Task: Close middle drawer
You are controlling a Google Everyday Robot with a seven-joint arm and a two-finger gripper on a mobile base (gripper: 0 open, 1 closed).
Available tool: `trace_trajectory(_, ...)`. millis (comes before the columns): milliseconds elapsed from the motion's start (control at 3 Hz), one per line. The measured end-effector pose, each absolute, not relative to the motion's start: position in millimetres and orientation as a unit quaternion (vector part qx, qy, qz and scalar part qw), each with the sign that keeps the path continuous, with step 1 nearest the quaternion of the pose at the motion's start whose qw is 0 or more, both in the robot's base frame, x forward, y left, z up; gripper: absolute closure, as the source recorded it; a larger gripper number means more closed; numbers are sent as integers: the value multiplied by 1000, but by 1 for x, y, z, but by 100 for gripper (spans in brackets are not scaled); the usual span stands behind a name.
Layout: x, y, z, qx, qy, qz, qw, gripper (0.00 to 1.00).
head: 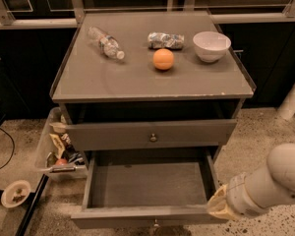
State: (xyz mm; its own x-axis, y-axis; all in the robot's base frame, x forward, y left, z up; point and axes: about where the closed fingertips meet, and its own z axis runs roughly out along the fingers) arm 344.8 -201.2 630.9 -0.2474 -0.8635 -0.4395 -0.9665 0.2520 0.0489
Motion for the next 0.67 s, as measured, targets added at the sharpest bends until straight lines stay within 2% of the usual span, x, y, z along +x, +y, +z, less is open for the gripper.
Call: trace_trajectory(667, 393, -196, 503, -568, 775, 157, 229, 100)
